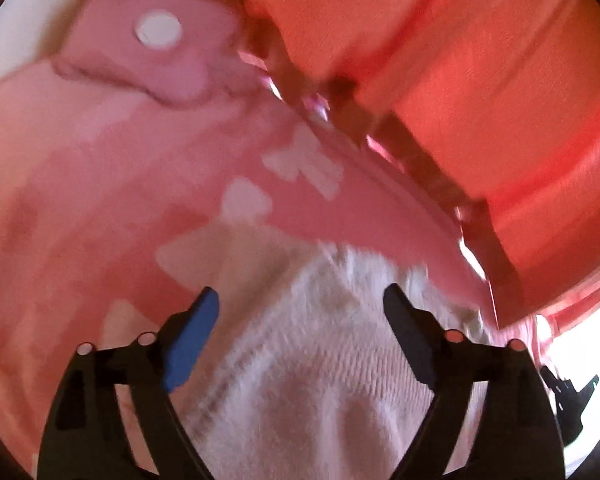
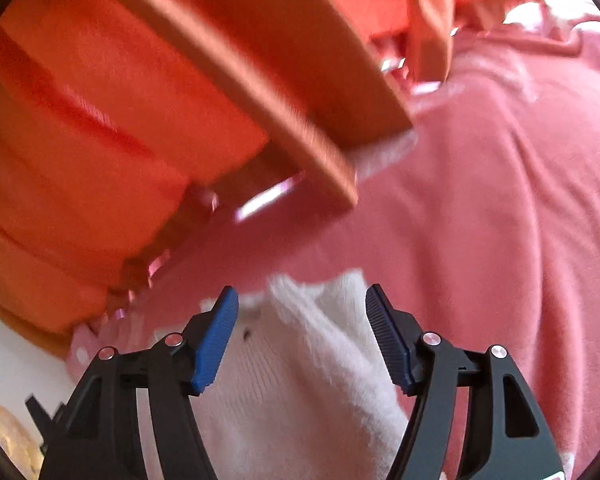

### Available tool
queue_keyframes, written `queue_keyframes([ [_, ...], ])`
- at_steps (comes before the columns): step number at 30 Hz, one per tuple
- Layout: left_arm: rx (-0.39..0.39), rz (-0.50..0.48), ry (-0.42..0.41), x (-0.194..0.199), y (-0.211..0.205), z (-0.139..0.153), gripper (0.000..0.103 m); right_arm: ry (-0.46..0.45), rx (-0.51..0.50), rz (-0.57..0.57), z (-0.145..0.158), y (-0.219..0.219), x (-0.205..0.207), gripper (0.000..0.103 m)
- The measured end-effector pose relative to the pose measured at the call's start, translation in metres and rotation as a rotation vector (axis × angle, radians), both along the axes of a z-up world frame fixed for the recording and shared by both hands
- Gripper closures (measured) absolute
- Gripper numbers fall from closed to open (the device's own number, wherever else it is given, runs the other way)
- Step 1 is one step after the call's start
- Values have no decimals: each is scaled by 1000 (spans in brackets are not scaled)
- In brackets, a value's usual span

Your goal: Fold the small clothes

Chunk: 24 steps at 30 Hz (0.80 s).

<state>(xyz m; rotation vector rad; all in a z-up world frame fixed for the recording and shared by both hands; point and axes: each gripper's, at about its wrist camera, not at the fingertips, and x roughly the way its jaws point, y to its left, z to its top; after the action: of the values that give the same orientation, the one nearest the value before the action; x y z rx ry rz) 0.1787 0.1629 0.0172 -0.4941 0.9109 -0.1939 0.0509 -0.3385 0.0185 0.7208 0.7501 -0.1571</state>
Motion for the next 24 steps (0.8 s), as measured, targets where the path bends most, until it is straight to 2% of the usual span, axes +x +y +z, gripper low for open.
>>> queue_keyframes([
  [2, 51, -44, 24, 3, -12, -7, 21, 73, -36, 68, -11, 12, 11, 38],
  [4, 155, -83, 40, 7, -27, -14, 24, 135, -85, 106, -22, 21, 19, 38],
  [6, 235, -96, 57, 11, -36, -21, 46, 175, -161, 132, -29, 31, 25, 44],
  [7, 249, -97, 51, 12, -37, -21, 52, 187, -210, 140, -29, 36, 26, 68],
  [8, 243, -101, 38, 12, -37, -20, 74, 186, -230, 147, -27, 37, 27, 94],
  [9, 219, -99, 20, 12, -35, -15, 92, 164, -228, 147, -22, 38, 26, 93],
  [10, 192, -95, 2, 11, -32, -9, 92, 117, -217, 133, -14, 37, 22, 94],
  [11, 171, -80, -27, 9, -28, -2, 92, 35, -194, 121, 2, 36, 15, 95],
  [12, 149, -61, -77, 6, -24, 9, 93, -89, -162, 126, 24, 35, 5, 95],
  [14, 126, -27, -164, 1, -18, 30, 93, -238, -139, 131, 49, 35, -8, 95],
  [15, 129, -11, -185, -1, -16, 34, 93, -263, -152, 115, 53, 34, -10, 95],
  [16, 151, 5, -190, 1, -15, 35, 93, -243, -169, 98, 49, 32, -7, 95],
  [17, 174, 1, -168, 7, -16, 28, 93, -144, -178, 74, 32, 27, 6, 95],
  [19, 155, -14, -71, 22, -13, 0, 93, 70, -140, 48, -15, 17, 26, 95],
  [20, 150, -8, -22, 27, -12, -13, 93, 124, -131, 37, -30, 15, 29, 95],
  [22, 139, 3, -7, 29, -10, -16, 93, 126, -142, 38, -31, 17, 27, 95],
  [24, 126, -2, -48, 26, -11, -2, 92, 37, -163, 50, -5, 23, 18, 95],
])
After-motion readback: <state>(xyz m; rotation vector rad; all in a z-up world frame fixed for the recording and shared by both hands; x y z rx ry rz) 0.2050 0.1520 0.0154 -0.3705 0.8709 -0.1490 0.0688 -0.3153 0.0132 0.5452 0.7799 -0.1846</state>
